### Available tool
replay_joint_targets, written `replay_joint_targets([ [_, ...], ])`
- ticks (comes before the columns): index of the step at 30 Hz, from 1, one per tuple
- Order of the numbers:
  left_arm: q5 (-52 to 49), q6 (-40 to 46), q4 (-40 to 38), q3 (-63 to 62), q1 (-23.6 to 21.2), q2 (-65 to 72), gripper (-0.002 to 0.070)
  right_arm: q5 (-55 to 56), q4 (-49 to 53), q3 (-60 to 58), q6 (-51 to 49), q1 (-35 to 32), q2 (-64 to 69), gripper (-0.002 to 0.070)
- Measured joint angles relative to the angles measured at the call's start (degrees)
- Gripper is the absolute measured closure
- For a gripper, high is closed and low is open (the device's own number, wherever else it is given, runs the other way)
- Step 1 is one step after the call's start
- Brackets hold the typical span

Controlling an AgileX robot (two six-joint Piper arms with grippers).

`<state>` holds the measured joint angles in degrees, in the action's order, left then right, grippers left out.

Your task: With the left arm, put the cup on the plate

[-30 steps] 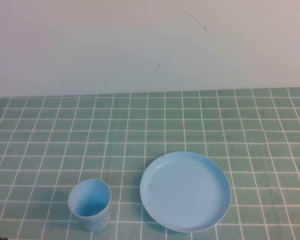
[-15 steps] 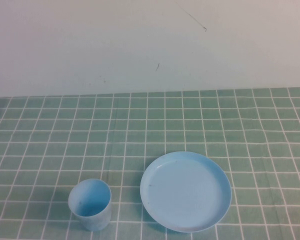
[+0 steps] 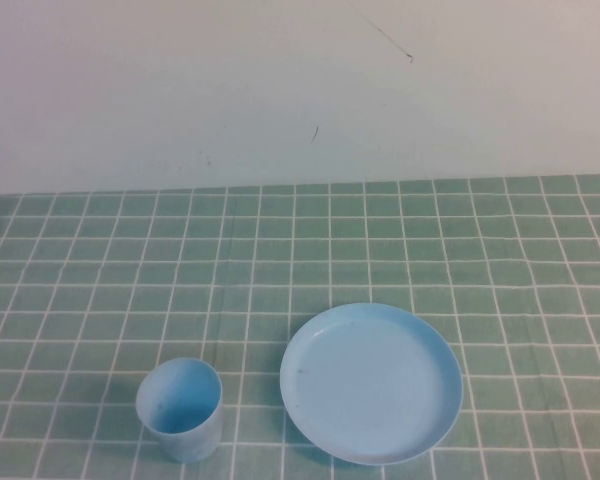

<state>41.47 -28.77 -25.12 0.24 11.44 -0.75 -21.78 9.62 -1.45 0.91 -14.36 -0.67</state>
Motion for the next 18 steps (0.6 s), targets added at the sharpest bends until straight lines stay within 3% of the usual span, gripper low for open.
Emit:
replay_joint_targets([
  [4, -4.3, 1.8, 7.0, -10.4, 0.0, 0.0, 0.0678, 0.0, 0.0, 0.0, 0.0, 0.0, 0.0, 0.0678],
  [13, -36.7, 24.9, 11.3, -43.2, 0.0, 9.0, 0.0678, 0.0, 0.0, 0.0, 0.0, 0.0, 0.0, 0.0678],
  [18, -50.5, 30.2, 12.8, -51.4, 0.7, 21.3, 0.0678, 0.0, 0.0, 0.0, 0.0, 0.0, 0.0, 0.0678],
])
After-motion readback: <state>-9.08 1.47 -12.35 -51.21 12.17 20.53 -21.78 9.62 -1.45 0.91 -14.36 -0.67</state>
